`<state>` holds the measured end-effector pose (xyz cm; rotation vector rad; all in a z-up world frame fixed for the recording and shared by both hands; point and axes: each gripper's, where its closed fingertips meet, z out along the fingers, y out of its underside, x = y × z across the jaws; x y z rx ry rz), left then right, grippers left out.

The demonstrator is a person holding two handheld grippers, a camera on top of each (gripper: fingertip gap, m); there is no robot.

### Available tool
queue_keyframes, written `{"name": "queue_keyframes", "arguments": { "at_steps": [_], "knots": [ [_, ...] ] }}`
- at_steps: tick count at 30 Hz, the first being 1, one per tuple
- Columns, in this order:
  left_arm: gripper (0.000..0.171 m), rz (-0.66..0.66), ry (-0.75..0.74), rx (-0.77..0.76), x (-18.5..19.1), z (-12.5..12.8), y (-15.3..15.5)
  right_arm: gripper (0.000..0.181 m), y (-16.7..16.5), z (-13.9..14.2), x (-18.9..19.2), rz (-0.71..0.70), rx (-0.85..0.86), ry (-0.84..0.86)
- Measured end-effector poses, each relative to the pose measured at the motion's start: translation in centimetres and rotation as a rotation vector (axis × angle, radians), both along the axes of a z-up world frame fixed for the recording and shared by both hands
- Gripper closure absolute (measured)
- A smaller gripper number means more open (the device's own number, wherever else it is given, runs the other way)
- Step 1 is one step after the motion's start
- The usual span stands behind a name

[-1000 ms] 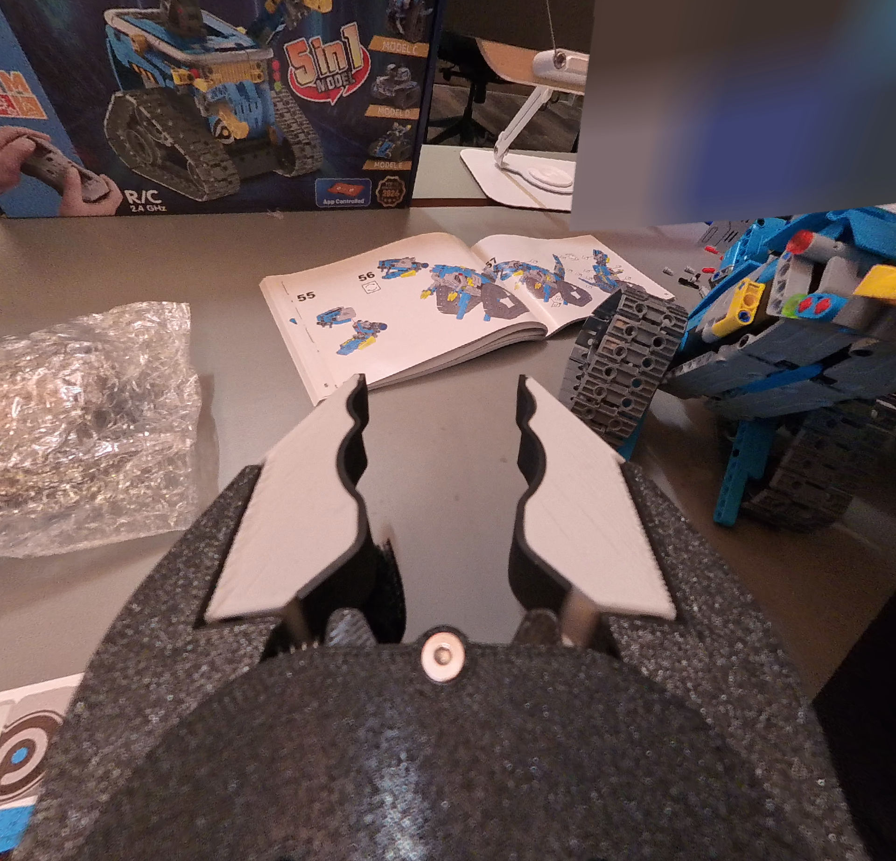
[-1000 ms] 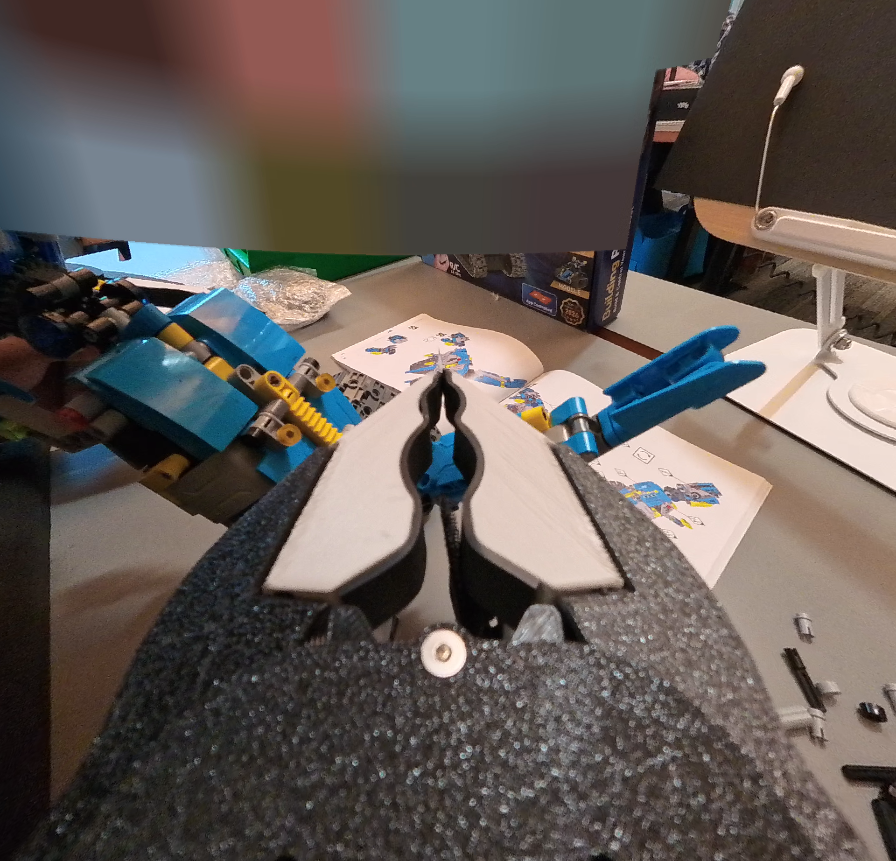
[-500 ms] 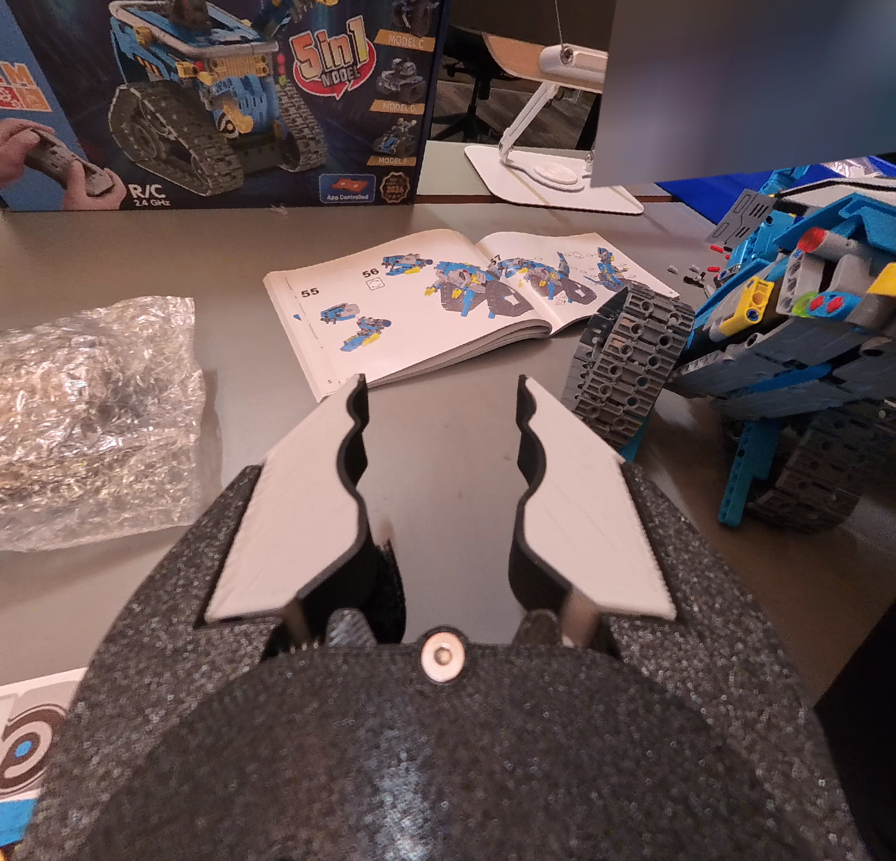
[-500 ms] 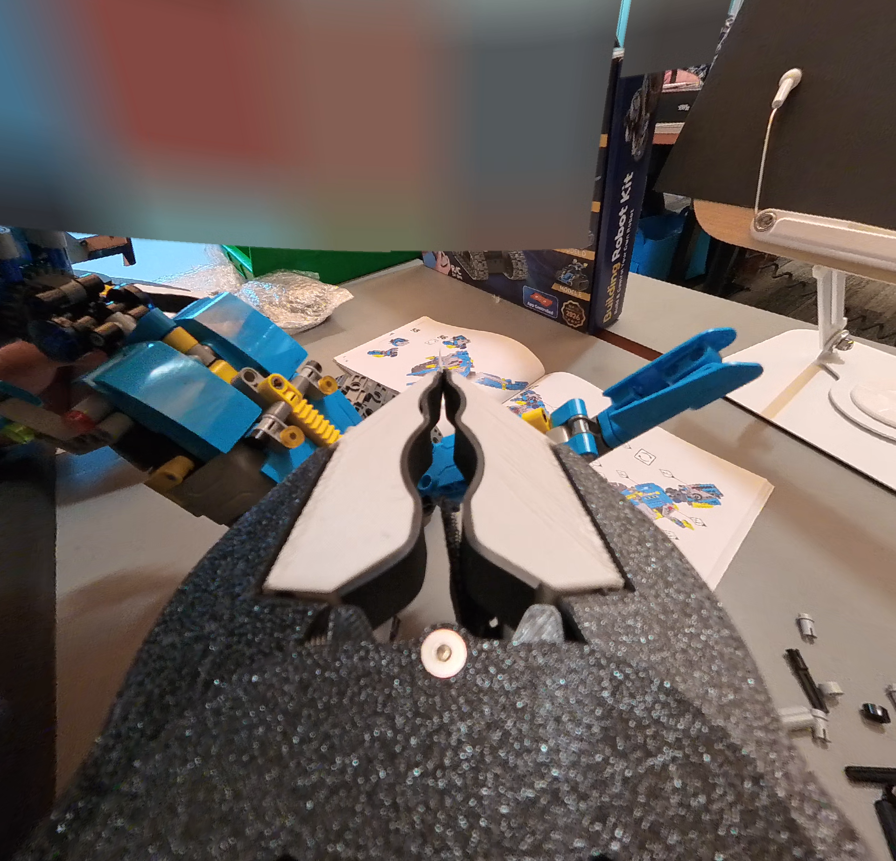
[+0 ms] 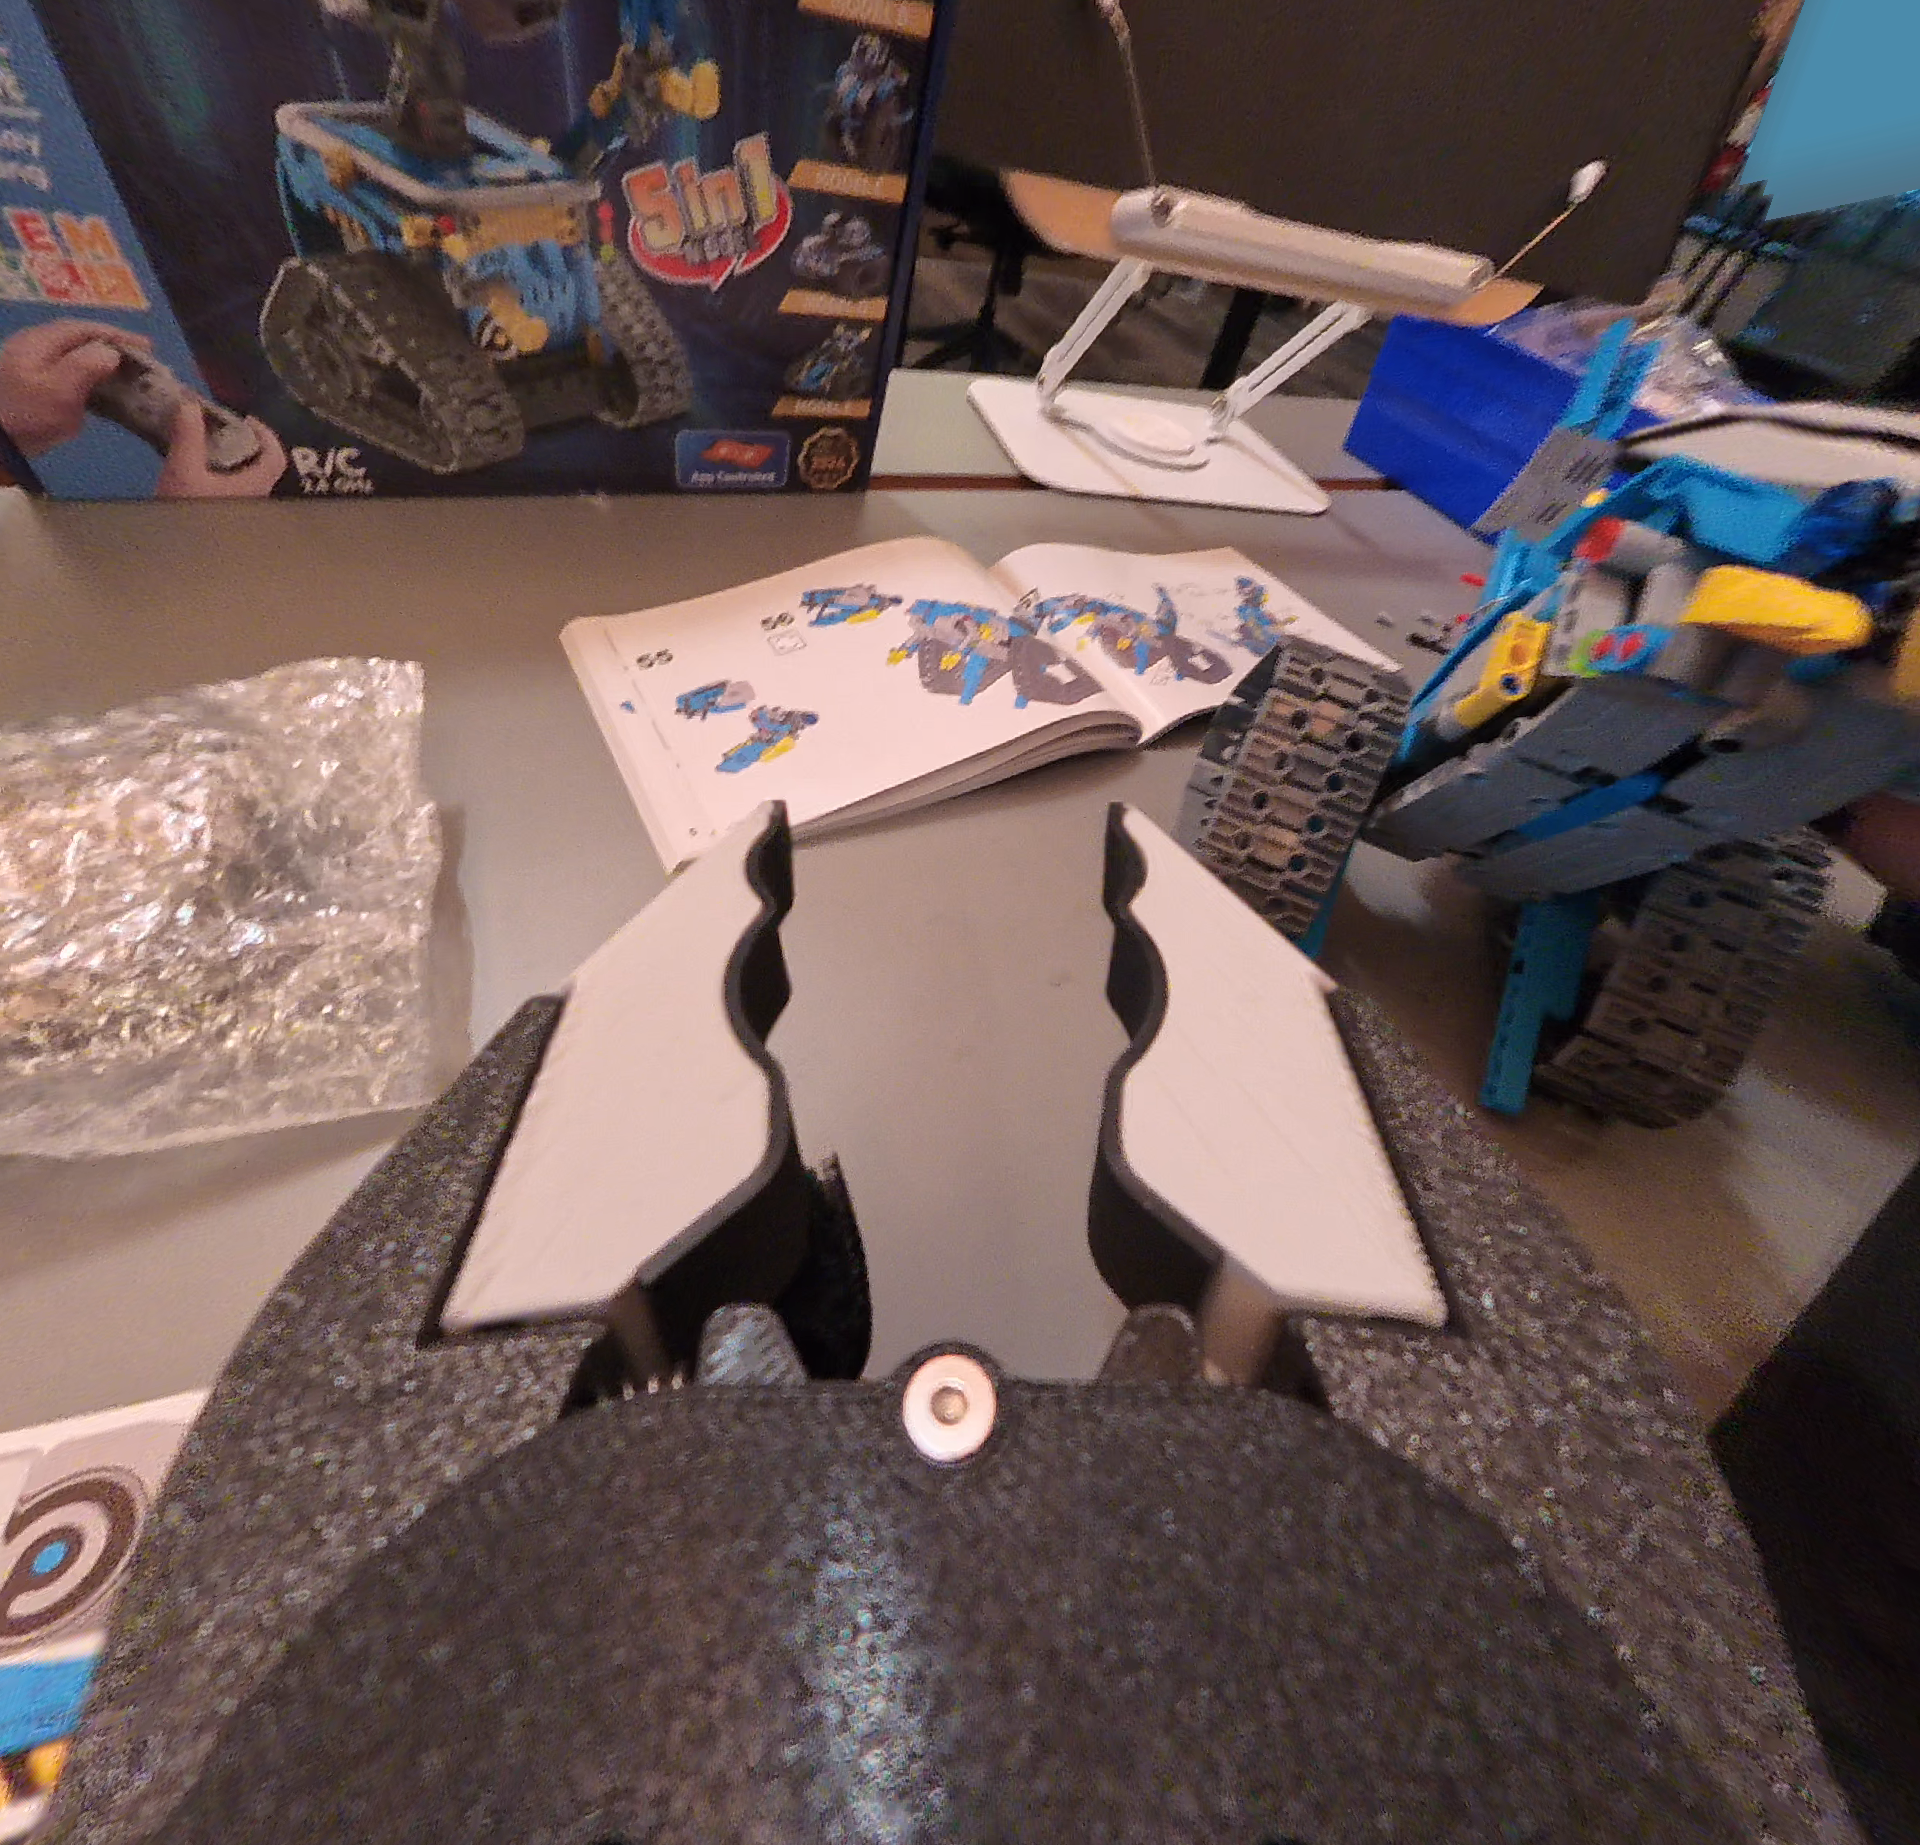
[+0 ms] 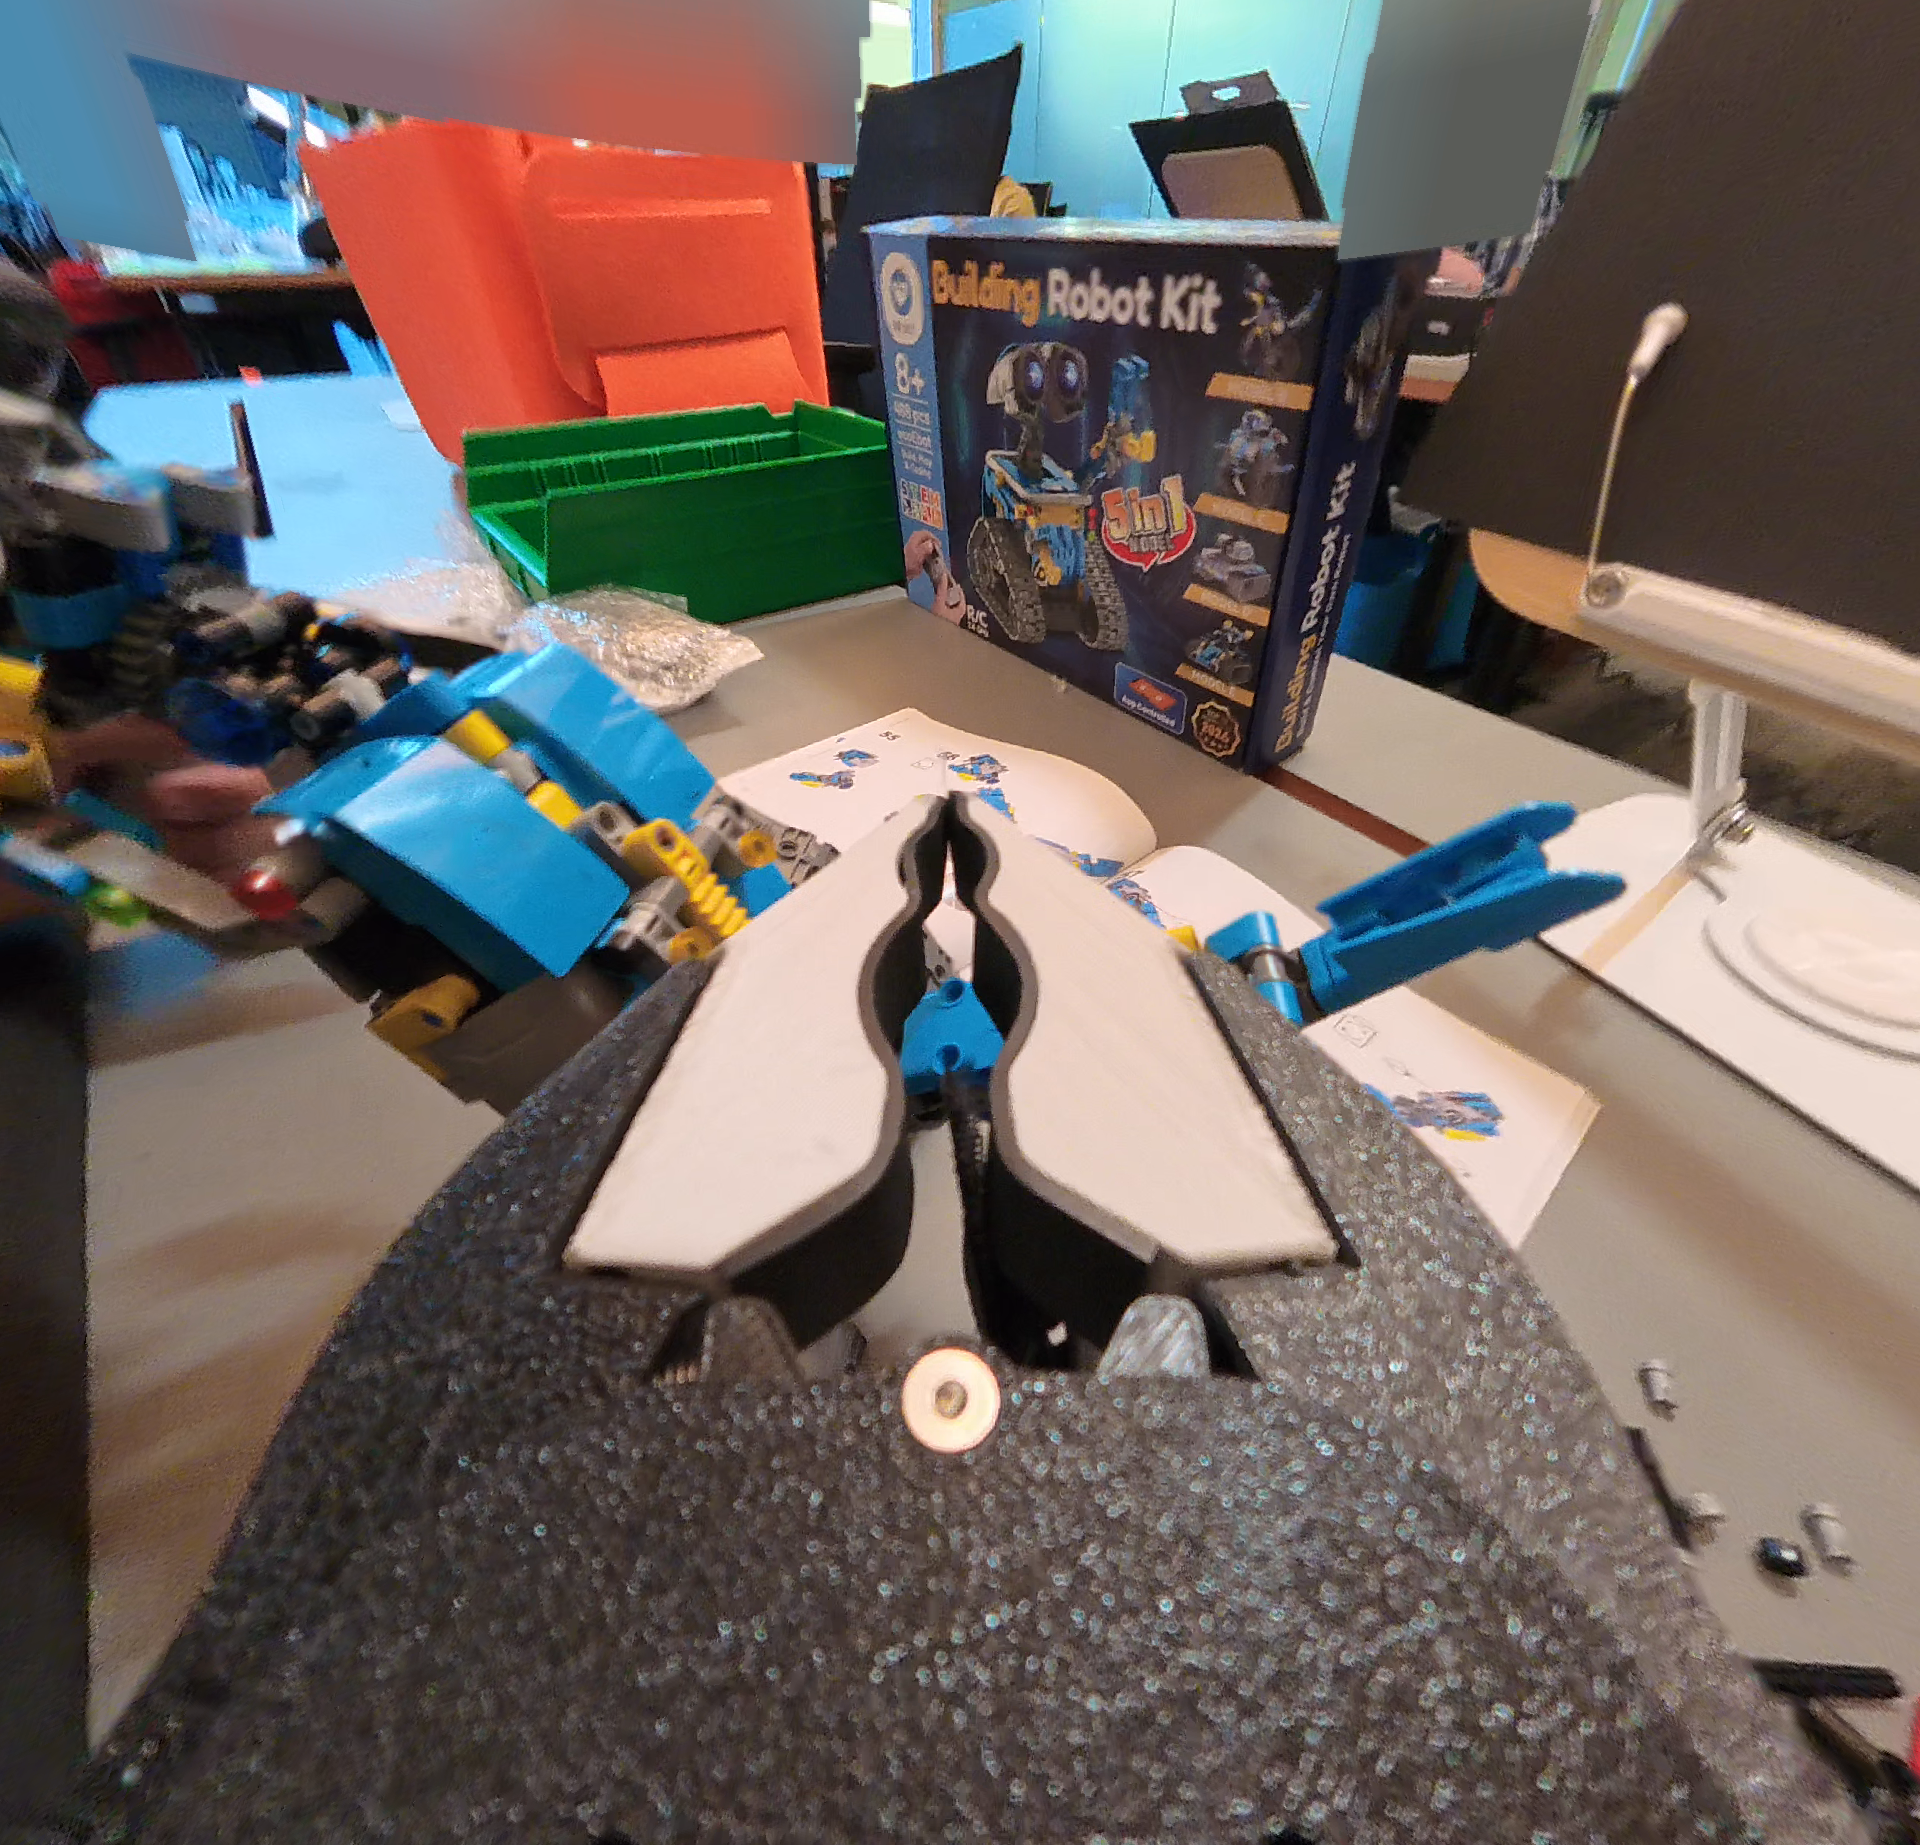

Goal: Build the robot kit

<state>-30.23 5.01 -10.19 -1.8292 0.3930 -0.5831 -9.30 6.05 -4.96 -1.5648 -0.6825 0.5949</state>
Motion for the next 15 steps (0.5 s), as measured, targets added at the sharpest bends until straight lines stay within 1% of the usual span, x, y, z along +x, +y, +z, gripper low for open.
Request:
{"name": "queue_keyframes", "arguments": {
  "at_steps": [2,4,7,10,15],
  "knots": [
    [0.111,-0.014,-0.048,0.045,0.0,1.3,-0.3,0.181,-0.4,0.0,-0.2,0.003,0.025,-0.037],
    [0.113,0.006,-0.084,0.078,-0.5,2.1,-0.4,0.181,-0.9,0.5,-0.5,0.009,0.059,-0.059],
    [0.115,0.032,-0.128,0.052,-1.3,2.0,-0.3,0.181,-1.6,1.4,-0.7,0.015,0.093,-0.070],
    [0.115,0.056,-0.172,0.038,-1.9,2.1,0.0,0.181,-1.9,2.3,-0.4,-0.013,0.120,-0.067],
    [0.116,0.079,-0.123,0.073,-2.2,2.3,-0.2,0.181,-2.7,4.1,0.0,-0.014,0.135,-0.004]
  ]
}}
